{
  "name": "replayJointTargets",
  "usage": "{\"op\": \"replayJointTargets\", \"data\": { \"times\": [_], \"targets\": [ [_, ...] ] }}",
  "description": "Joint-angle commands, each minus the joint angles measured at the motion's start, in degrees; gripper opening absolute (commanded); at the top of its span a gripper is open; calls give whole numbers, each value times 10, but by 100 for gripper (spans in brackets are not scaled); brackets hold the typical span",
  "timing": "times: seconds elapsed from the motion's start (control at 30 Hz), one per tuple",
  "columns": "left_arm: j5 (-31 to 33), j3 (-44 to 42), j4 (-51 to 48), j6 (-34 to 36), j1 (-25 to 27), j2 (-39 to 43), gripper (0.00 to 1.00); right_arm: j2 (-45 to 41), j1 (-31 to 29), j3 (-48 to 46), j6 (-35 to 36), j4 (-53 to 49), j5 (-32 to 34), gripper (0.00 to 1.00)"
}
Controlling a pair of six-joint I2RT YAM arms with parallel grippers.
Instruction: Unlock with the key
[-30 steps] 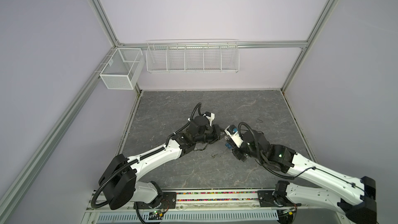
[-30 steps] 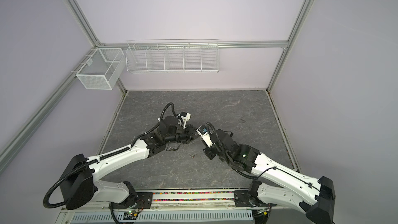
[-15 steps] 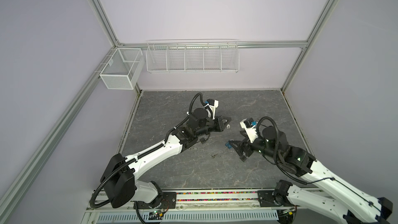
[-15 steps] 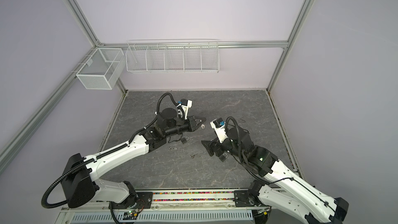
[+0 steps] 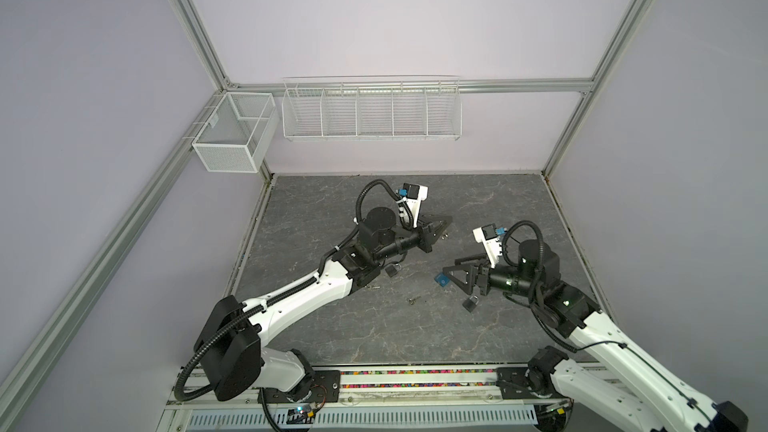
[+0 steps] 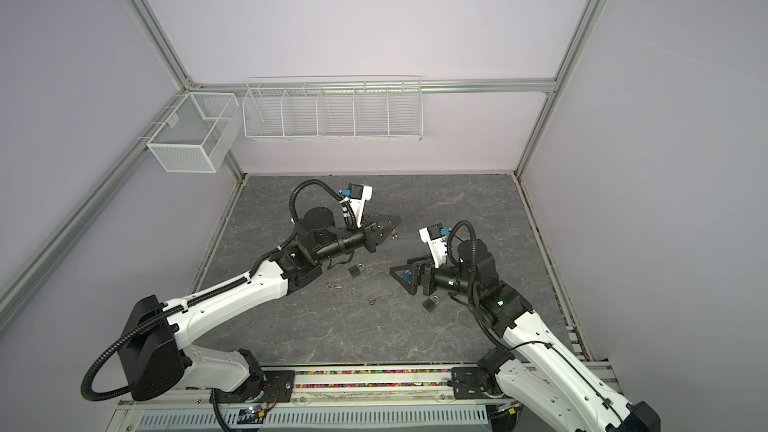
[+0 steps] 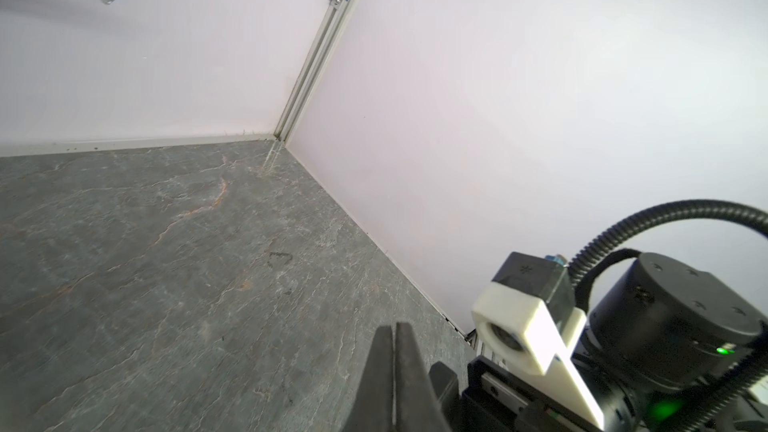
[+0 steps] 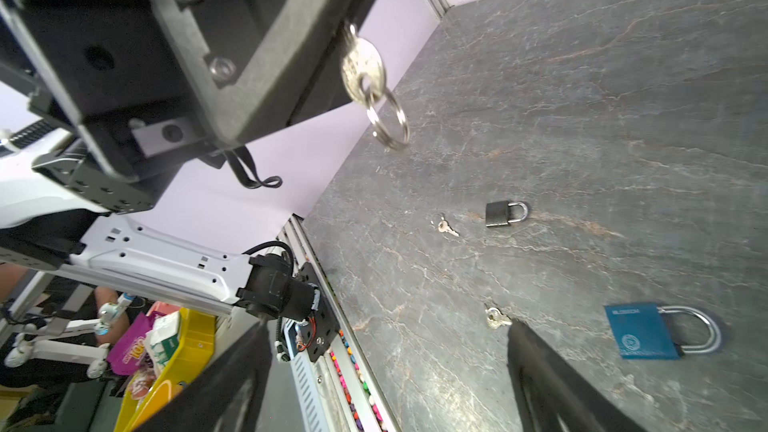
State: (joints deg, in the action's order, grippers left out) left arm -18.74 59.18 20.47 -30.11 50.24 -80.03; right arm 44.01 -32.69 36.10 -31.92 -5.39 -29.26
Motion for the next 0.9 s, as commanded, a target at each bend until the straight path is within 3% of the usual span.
{"op": "replayJointTargets", "data": {
  "times": [0.0,0.2,0.5,0.8,0.87],
  "targets": [
    [-41,-6,46,8,3,5,0,-45,8,-30,-30,96,-13,82],
    [-62,-8,83,-10,12,3,0,-36,33,-29,-42,172,-52,73],
    [-86,-16,108,-37,24,9,0,-18,67,12,-39,174,-89,57],
    [-94,-20,114,-46,28,15,0,10,84,35,-61,209,-132,53],
    [-93,-19,115,-48,28,14,0,16,84,40,-52,190,-134,47]
  ]
}}
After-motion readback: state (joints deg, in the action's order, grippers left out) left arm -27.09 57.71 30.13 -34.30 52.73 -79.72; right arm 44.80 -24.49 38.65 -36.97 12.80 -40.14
